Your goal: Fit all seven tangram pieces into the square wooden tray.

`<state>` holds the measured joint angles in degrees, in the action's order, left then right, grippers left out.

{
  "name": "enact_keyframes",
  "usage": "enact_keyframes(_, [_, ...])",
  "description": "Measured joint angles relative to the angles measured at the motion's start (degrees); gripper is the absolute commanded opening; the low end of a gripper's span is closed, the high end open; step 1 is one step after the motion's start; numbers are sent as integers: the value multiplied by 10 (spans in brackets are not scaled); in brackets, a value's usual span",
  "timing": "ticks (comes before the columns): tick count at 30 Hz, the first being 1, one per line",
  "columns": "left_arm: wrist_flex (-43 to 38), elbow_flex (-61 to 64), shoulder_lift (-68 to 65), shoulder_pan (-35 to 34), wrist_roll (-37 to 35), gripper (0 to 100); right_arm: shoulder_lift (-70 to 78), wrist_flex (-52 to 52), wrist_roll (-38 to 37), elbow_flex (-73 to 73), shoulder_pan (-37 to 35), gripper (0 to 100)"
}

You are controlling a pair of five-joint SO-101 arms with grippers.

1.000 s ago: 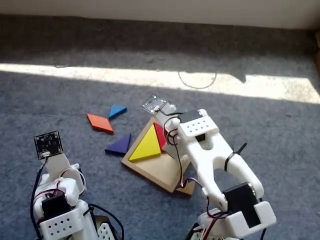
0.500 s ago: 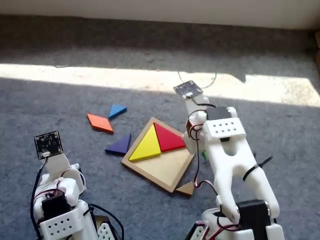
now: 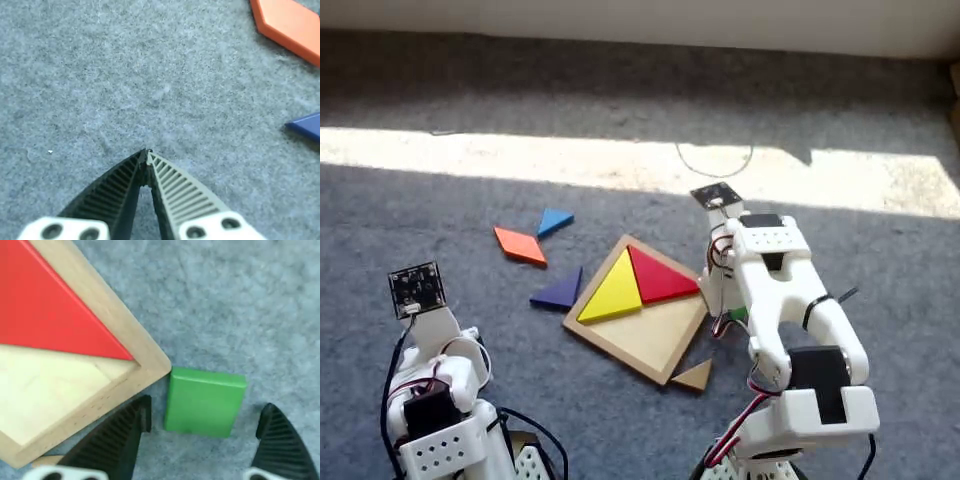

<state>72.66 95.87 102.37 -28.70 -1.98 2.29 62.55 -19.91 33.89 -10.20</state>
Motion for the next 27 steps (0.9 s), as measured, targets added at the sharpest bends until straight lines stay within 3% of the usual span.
enact_keyframes(9, [0,0,0,0,0,6,-3,-16,2,-3,10,4])
enact_keyframes(20, [0,0,0,0,0,6,-213,71,2,0,4,5])
enact_keyframes(27, [0,0,0,0,0,6,-272,124,32,4,-129,9])
